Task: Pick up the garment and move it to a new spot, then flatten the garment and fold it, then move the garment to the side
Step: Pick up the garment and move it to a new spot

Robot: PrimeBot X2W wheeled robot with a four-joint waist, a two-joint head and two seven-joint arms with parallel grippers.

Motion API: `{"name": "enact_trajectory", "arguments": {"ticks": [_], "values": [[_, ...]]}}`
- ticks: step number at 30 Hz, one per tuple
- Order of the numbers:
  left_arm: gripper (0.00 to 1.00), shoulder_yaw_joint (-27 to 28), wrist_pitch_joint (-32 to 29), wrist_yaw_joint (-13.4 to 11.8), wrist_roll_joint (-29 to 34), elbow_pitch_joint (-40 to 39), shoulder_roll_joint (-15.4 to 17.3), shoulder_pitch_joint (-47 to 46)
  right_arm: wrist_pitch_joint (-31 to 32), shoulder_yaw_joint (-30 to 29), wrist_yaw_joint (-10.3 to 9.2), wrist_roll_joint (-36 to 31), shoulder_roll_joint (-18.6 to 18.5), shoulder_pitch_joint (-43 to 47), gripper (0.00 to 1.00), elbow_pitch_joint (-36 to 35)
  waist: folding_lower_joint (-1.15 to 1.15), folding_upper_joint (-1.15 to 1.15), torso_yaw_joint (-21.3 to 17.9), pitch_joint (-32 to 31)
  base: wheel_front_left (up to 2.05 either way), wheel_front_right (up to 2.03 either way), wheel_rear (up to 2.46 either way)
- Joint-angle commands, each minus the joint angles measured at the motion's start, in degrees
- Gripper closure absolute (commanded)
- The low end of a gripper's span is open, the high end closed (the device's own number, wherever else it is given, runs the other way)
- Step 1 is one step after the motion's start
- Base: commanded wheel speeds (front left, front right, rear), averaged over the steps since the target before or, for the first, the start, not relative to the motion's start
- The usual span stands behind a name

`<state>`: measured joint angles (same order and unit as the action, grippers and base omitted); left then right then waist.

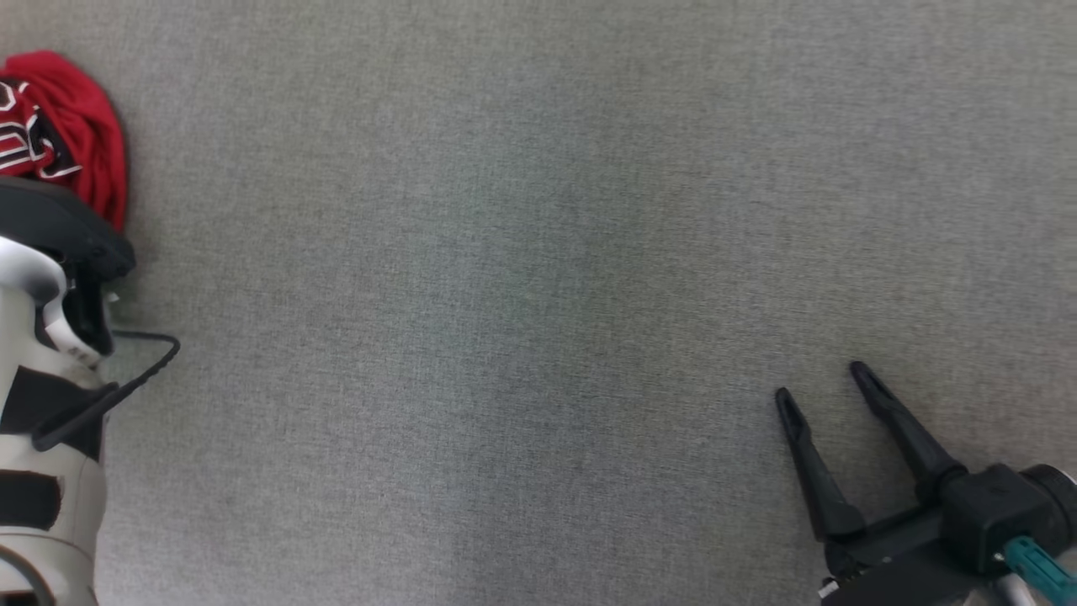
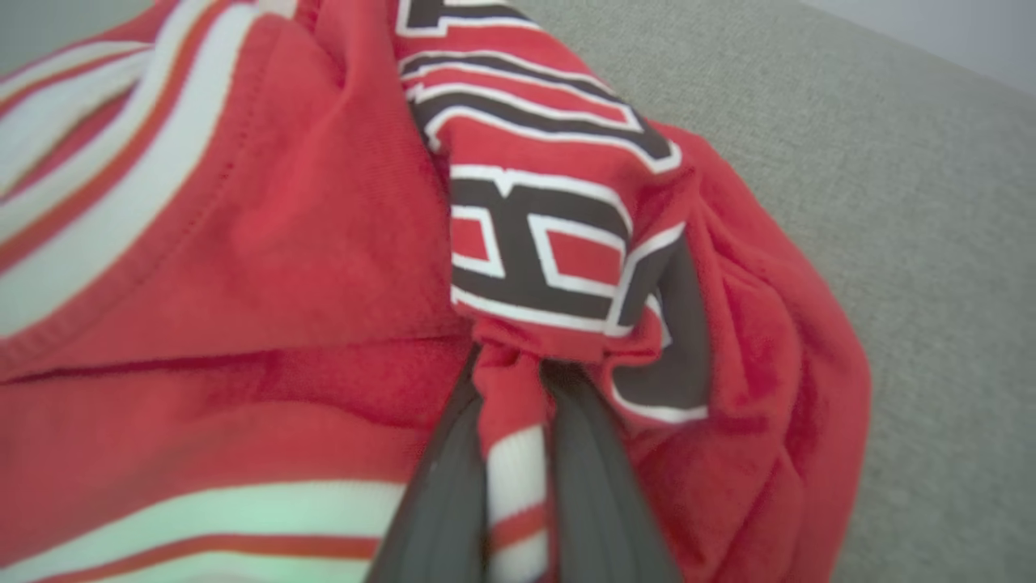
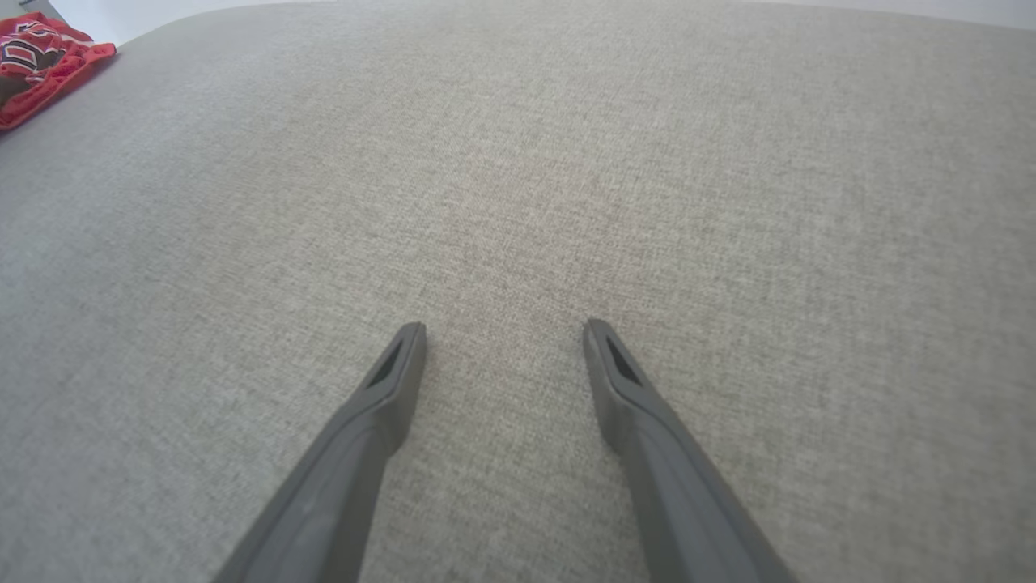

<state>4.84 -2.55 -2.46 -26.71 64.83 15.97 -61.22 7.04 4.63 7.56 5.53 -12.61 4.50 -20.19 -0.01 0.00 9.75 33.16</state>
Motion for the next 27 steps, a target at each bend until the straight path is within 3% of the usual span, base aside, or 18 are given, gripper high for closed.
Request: {"name": "enact_trajectory", "arguments": {"ticks": [1,7,14,20,27], "values": [[1.0,-0.9,-0.3,1.2,0.7,1.2,-1.5,1.1,0.4,0.6,-0.15,0.2,0.3,-0.3,0.0,1.9,0.01,0.0,-0.4,-1.4,0.0,0.0,0.0],[1.0,-1.6,1.4,2.2,1.3,-0.4,1.9,0.3,-1.6,3.9,-0.06,1.4,1.3,-2.8,0.0,6.3,0.01,0.0,-0.9,-7.7,0.0,0.0,0.0],[1.0,-4.8,-0.2,6.3,2.7,-5.7,3.2,-2.2,-5.7,6.1,-0.06,3.4,4.3,-4.4,0.0,13.5,0.01,0.0,-2.2,-18.5,0.0,0.0,0.0],[1.0,-9.9,-4.7,8.5,4.1,-16.2,1.0,-2.8,-9.4,6.5,-0.06,4.5,7.3,-4.7,0.0,19.4,0.01,0.0,-6.6,-28.5,0.0,0.0,0.0],[1.0,-14.4,-9.2,9.4,0.5,-32.1,-5.7,2.6,-10.3,4.6,-0.06,4.1,8.4,-2.8,0.0,21.3,0.01,0.0,-13.6,-34.4,0.0,0.0,0.0]]}}
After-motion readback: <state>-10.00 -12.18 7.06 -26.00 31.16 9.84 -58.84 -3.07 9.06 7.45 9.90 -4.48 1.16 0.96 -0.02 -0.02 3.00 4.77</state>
